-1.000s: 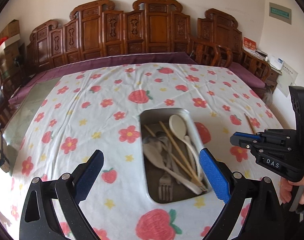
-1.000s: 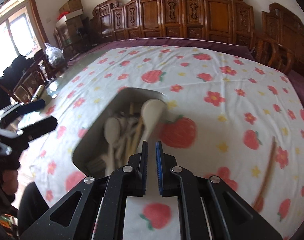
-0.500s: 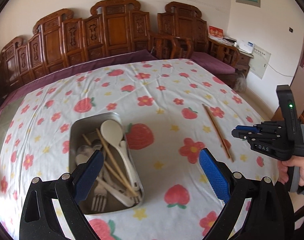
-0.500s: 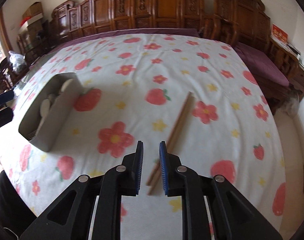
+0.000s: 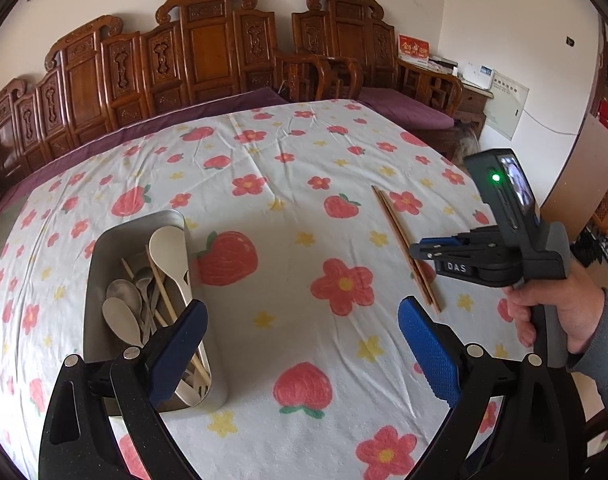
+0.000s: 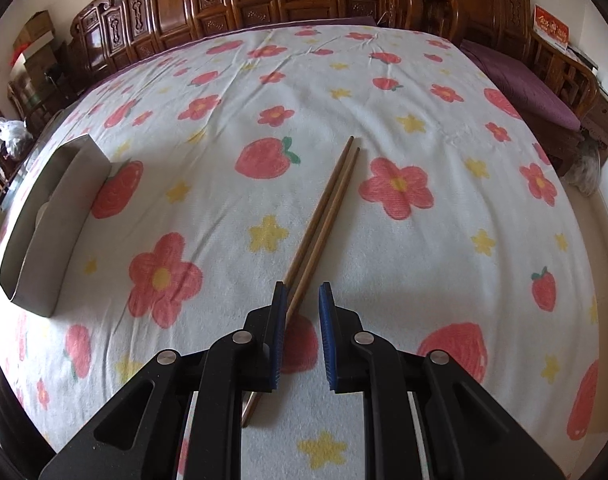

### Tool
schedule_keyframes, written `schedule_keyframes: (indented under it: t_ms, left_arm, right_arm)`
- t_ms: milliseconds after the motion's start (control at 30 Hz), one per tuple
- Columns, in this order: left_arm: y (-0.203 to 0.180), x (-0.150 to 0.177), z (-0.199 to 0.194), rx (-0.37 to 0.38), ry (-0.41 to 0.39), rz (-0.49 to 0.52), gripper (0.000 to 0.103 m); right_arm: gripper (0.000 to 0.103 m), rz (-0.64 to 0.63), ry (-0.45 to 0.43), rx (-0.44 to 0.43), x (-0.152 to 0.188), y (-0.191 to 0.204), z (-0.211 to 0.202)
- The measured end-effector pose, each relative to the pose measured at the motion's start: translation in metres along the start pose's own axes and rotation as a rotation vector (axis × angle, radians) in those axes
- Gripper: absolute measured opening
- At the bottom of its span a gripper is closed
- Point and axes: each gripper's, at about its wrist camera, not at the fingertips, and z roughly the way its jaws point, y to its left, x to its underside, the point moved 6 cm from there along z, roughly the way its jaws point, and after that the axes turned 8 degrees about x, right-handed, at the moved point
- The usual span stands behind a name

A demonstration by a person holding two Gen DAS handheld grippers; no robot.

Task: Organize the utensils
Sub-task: 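Move the right tool to the bamboo chopsticks and grasp one chopstick, then grasp the other bamboo chopstick with the left tool while the right tool holds its chopstick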

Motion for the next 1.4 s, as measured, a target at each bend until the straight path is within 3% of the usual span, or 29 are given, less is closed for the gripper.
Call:
schedule_keyframes:
  t_ms: [367, 500, 600, 700, 1400]
  left_arm:
    - [-0.006, 0.002, 0.007, 0.009, 0.014, -0.001, 0.093]
    - [-0.008, 0.003, 0.008, 0.012, 0.018, 0.002, 0.093]
    - [-0.010, 0.003, 0.011, 0.009, 0.022, 0.009, 0.093]
    - [-0.012, 0.001, 0.015, 0.010, 0.027, 0.010, 0.093]
    - [-0.064, -0.016, 0.088, 0.047, 0.099, 0.052, 0.093]
  right_arm:
    - [0.018, 0.063, 0.051, 0.082, -0.016, -0.005, 0.014]
    - [0.016, 0.007, 0.045, 0.130, -0.014, 0.001, 0.013]
    - [0.008, 0.010, 0.054, 0.120, -0.010, -0.002, 0.011]
    - [0.006, 0.000, 0.052, 0.118, -0.002, -0.006, 0.007]
    - [0.006, 0.038, -0.073, 0.026, 0.040, -0.049, -0.074]
